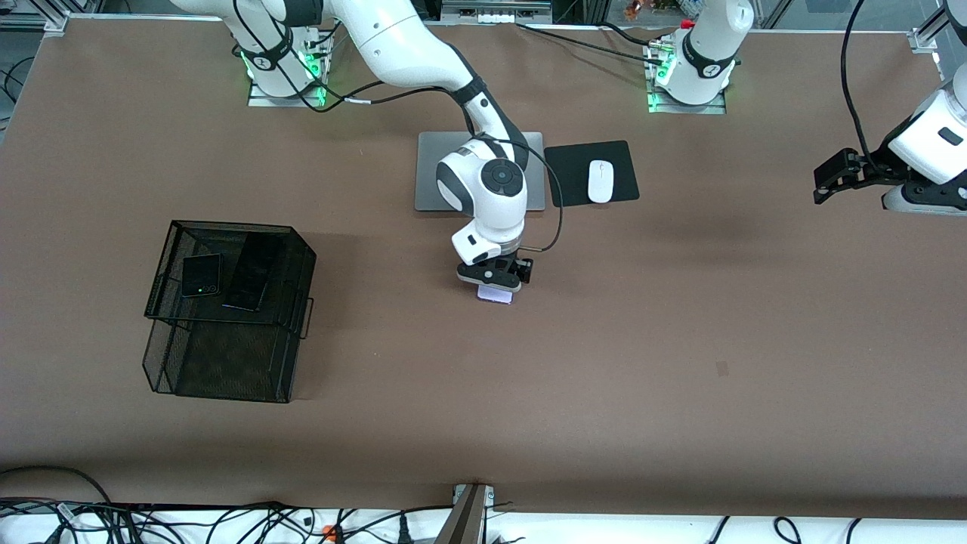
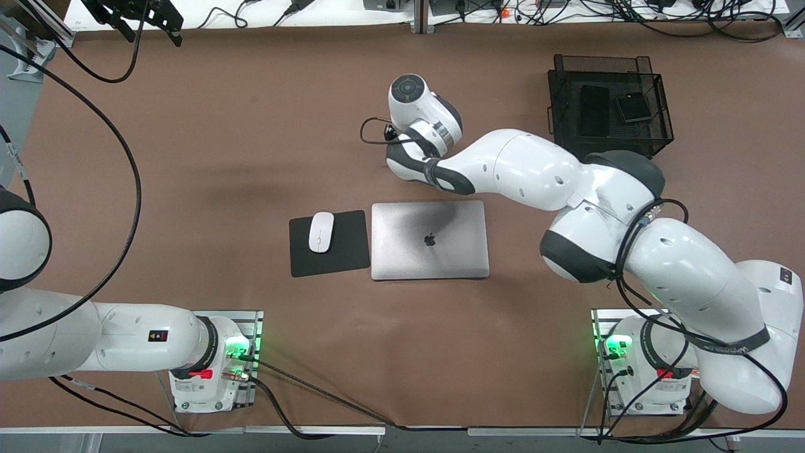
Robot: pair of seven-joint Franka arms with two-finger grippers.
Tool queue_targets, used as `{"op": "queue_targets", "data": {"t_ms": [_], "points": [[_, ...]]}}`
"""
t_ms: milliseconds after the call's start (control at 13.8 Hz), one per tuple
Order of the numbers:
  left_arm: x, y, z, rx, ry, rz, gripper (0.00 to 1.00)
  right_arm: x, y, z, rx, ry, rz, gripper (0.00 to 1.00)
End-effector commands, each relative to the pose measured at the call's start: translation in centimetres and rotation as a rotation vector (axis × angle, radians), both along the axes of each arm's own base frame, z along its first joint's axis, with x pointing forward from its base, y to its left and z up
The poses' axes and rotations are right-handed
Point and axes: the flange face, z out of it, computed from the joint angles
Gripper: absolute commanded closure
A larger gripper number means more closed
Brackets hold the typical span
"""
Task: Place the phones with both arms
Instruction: 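Grasp and lift the white HUAWEI phone with the right gripper, then carry the white phone into the mesh basket and release it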
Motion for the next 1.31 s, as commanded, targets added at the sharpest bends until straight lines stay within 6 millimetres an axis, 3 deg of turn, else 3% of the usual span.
{"op": "queue_targets", "data": {"t_ms": [0, 145, 291, 582, 800, 945, 1091, 1236], "points": [[-0.1, -0.3, 0.2, 0.016, 0.005, -0.008, 0.00, 0.9, -0.4, 10.1, -0.005, 0.073, 0.022, 1.00], [-0.1, -0.8, 0.4, 0.014, 0.001, -0.013, 0.00, 2.1, -3.2, 16.8, 0.000, 0.134, 0.025, 1.00], [0.0, -1.0, 0.3, 0.015, 0.001, -0.017, 0.00, 3.7, -7.5, 22.2, 0.005, 0.189, 0.063, 1.00], [0.9, -1.0, 0.9, 0.012, -0.015, -0.018, 0.00, 9.6, -20.4, 27.2, -0.017, 0.268, 0.221, 1.00], [0.9, -1.0, 0.8, 0.012, -0.012, -0.018, 0.00, 14.5, -31.8, 28.0, -0.054, 0.271, 0.336, 1.00], [1.0, -0.9, 0.7, 0.012, -0.011, -0.016, 0.00, 17.2, -39.0, 27.0, -0.070, 0.269, 0.422, 1.00], [1.0, -0.8, 0.7, 0.012, -0.011, -0.013, 0.00, 19.6, -44.3, 25.8, -0.094, 0.217, 0.504, 1.00], [1.0, -0.8, 0.7, 0.012, -0.011, -0.013, 0.00, 21.5, -49.1, 23.0, -0.116, 0.195, 0.540, 1.00]]}}
